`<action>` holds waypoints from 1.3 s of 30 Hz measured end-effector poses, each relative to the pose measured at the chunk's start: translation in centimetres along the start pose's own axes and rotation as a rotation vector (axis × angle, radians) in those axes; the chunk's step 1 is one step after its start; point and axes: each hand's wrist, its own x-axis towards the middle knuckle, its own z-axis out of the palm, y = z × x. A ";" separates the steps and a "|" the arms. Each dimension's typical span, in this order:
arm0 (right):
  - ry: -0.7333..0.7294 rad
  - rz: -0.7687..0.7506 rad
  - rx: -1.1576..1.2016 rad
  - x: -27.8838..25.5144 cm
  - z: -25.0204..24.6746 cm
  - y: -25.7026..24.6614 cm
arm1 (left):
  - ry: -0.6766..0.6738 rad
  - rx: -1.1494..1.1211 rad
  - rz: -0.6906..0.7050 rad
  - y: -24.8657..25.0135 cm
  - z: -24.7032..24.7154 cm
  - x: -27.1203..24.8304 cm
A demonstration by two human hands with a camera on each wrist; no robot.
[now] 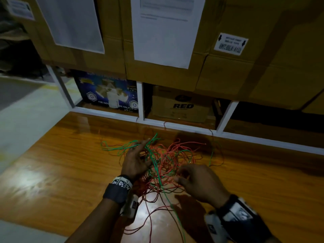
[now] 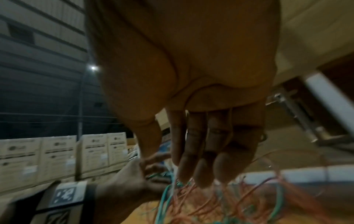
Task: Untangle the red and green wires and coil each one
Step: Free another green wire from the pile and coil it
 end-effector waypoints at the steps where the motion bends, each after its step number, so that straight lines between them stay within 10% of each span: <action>1: 0.004 -0.015 0.000 1.2 1.0 -1.2 | 0.000 -0.001 -0.007 0.0 0.0 -0.2; 10: 0.002 0.103 0.003 4.5 6.2 -5.3 | 0.143 0.009 -0.032 0.4 -0.7 -1.8; 27: 0.205 0.074 0.185 -6.8 -8.3 -0.1 | 0.320 0.129 -0.224 -0.3 -3.0 1.2; 39: 0.309 0.112 0.137 -2.7 -2.5 2.3 | -0.317 0.456 -0.073 6.3 -4.3 1.4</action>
